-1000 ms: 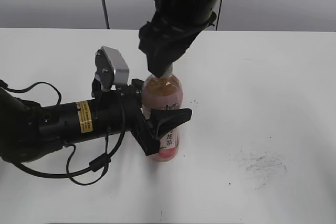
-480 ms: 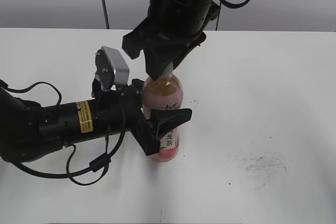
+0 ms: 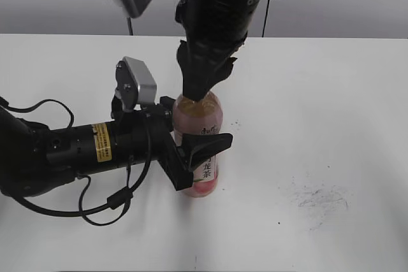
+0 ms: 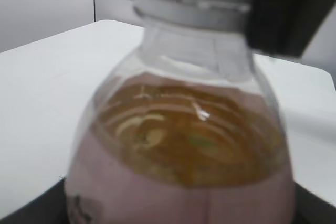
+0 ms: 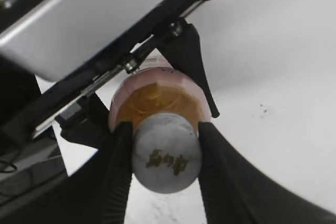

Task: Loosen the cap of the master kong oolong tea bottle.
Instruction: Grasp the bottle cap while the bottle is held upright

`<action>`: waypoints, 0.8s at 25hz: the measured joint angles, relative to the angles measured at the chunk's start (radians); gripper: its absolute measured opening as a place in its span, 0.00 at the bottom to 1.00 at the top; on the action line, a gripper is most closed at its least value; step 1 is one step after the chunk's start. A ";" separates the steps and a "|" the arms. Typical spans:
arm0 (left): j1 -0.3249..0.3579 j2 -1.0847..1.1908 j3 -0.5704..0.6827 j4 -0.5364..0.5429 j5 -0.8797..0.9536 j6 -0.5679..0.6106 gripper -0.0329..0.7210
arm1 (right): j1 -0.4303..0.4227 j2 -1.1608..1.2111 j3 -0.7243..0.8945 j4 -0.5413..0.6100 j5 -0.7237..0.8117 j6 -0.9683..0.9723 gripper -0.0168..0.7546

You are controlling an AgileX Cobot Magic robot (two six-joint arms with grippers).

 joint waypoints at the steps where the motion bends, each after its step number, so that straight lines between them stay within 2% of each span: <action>1: 0.000 0.000 0.000 0.002 0.000 0.000 0.62 | 0.000 0.000 0.000 0.001 0.001 -0.064 0.39; 6: 0.001 0.000 0.000 0.013 -0.001 0.006 0.62 | 0.000 0.000 0.000 0.013 0.007 -0.443 0.39; 10: 0.001 0.000 0.000 0.018 -0.002 0.010 0.62 | 0.000 0.000 -0.002 0.020 0.012 -0.835 0.40; 11: 0.001 0.000 0.000 0.018 -0.002 0.010 0.62 | 0.000 0.000 -0.002 0.020 0.012 -0.835 0.40; 12: 0.001 0.000 0.000 0.019 -0.002 0.011 0.62 | 0.000 0.000 -0.002 0.021 0.015 -1.025 0.40; 14: 0.001 0.000 0.000 0.019 -0.002 0.011 0.62 | 0.000 0.000 -0.002 0.020 0.017 -1.166 0.40; 17: 0.001 0.000 0.000 0.019 -0.002 0.011 0.62 | 0.000 0.000 -0.002 0.016 0.019 -1.318 0.40; 20: 0.001 0.000 0.000 0.018 0.000 0.011 0.61 | 0.000 0.000 -0.002 0.013 0.019 -1.380 0.40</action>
